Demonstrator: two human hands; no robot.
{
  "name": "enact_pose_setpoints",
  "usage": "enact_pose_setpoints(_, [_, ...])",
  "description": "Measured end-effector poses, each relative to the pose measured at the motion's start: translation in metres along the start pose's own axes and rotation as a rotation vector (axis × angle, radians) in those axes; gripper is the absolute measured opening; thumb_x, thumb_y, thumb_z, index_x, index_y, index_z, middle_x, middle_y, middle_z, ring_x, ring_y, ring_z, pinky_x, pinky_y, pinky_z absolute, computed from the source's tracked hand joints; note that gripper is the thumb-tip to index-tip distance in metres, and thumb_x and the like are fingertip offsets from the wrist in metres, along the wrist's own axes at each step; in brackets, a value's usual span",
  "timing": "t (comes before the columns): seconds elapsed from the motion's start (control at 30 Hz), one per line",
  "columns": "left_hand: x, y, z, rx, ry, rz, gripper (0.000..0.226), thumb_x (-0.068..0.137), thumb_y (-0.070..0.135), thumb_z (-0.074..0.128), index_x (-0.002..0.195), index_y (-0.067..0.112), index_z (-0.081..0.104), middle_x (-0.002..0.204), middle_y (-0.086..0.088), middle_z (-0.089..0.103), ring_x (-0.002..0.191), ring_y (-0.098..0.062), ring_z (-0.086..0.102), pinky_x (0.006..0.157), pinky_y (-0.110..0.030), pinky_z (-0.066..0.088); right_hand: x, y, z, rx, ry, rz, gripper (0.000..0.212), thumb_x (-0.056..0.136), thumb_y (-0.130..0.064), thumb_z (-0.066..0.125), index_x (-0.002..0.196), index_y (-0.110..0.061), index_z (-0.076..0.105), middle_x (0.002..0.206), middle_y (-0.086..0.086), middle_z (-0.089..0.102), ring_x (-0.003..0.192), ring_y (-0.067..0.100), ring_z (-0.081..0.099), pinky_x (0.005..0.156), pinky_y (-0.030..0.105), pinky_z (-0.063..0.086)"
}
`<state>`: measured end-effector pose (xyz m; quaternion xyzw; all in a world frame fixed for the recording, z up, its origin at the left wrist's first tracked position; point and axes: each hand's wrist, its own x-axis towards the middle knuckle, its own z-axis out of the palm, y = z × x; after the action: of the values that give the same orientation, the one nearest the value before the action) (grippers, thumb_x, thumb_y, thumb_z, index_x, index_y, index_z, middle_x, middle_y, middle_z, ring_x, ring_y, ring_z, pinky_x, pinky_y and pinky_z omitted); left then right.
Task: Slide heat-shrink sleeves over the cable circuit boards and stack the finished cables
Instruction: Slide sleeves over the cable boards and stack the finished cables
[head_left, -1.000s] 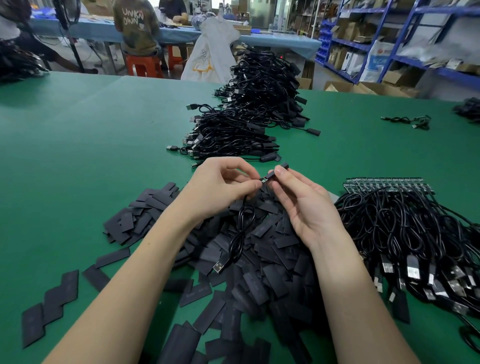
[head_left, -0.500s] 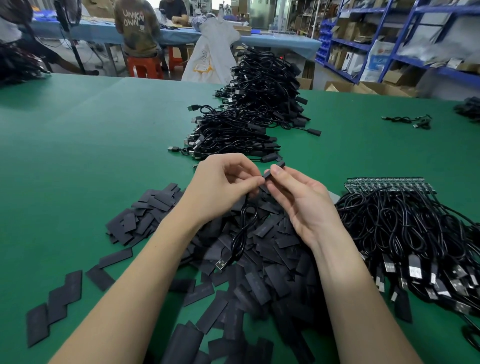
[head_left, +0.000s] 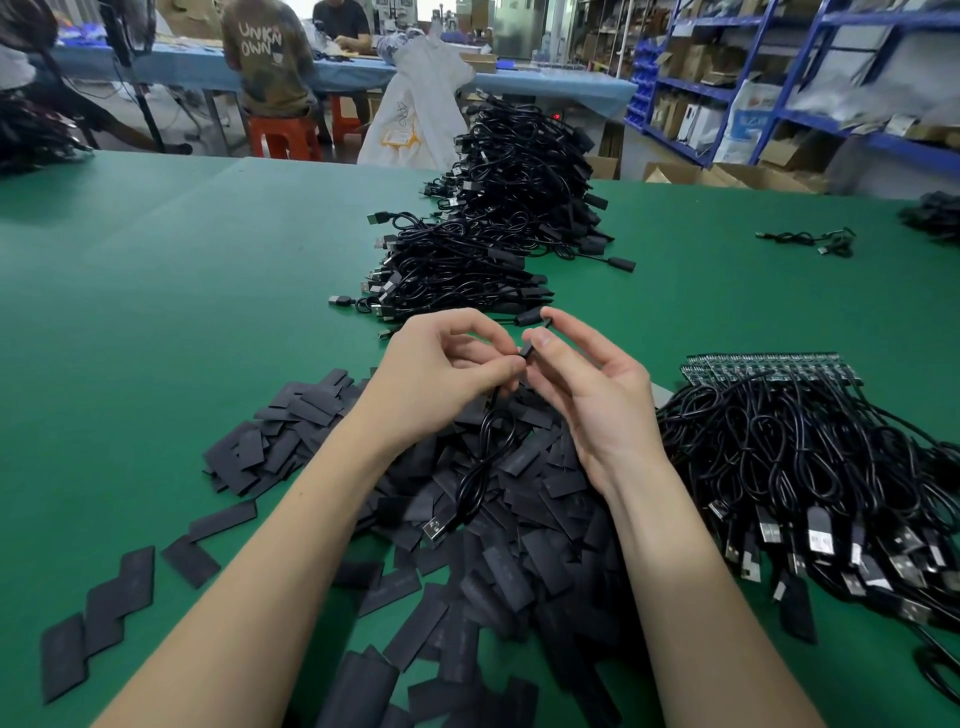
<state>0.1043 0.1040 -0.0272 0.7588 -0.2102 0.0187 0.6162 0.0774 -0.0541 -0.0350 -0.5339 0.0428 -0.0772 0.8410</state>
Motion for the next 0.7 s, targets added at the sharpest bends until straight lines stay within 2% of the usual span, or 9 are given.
enact_pose_setpoints(0.3, [-0.0010, 0.0051, 0.0008, 0.040, 0.014, -0.053, 0.011, 0.085, 0.007, 0.079, 0.089, 0.004, 0.069, 0.072, -0.011, 0.076, 0.064, -0.018, 0.069, 0.066, -0.022, 0.055, -0.0002, 0.0014, 0.0009, 0.018, 0.010, 0.020, 0.023, 0.088, -0.005, 0.075, 0.108, -0.016, 0.075, 0.091, 0.006, 0.079, 0.084, 0.012, 0.075, 0.076, 0.022, 0.059])
enact_pose_setpoints(0.43, [0.0005, 0.0065, 0.0002, 0.073, 0.009, -0.139, 0.019, 0.087, 0.025, 0.079, 0.096, 0.012, 0.070, 0.074, 0.000, 0.075, 0.065, -0.014, 0.061, 0.074, -0.031, 0.053, 0.0006, 0.0007, -0.0005, 0.119, 0.094, 0.066, 0.024, 0.085, -0.002, 0.077, 0.108, -0.011, 0.076, 0.096, 0.010, 0.079, 0.084, 0.014, 0.075, 0.073, 0.022, 0.059])
enact_pose_setpoints(0.5, [-0.0002, 0.0068, -0.0009, 0.092, -0.051, -0.185, 0.019, 0.089, 0.029, 0.076, 0.097, 0.012, 0.070, 0.069, 0.002, 0.069, 0.063, -0.012, 0.056, 0.073, -0.028, 0.050, 0.0016, -0.0004, -0.0019, 0.152, 0.131, 0.074, 0.026, 0.084, -0.001, 0.078, 0.109, -0.009, 0.075, 0.102, 0.013, 0.078, 0.083, 0.015, 0.075, 0.073, 0.022, 0.059])
enact_pose_setpoints(0.63, [-0.0022, 0.0080, -0.0020, 0.139, -0.159, -0.238, 0.012, 0.091, 0.026, 0.075, 0.089, 0.015, 0.071, 0.062, 0.011, 0.059, 0.057, -0.005, 0.054, 0.059, -0.010, 0.043, 0.0033, -0.0023, -0.0028, 0.224, 0.174, 0.079, 0.026, 0.085, -0.001, 0.077, 0.110, -0.005, 0.074, 0.100, 0.012, 0.078, 0.077, 0.013, 0.075, 0.072, 0.021, 0.059])
enact_pose_setpoints(0.7, [-0.0021, 0.0092, -0.0015, 0.162, -0.171, -0.233, 0.012, 0.093, 0.026, 0.074, 0.086, 0.016, 0.072, 0.062, 0.010, 0.059, 0.058, -0.007, 0.052, 0.059, -0.011, 0.042, 0.0028, -0.0018, -0.0032, 0.218, 0.170, 0.083, 0.026, 0.085, -0.002, 0.077, 0.111, -0.006, 0.074, 0.099, 0.012, 0.078, 0.079, 0.014, 0.075, 0.072, 0.021, 0.059])
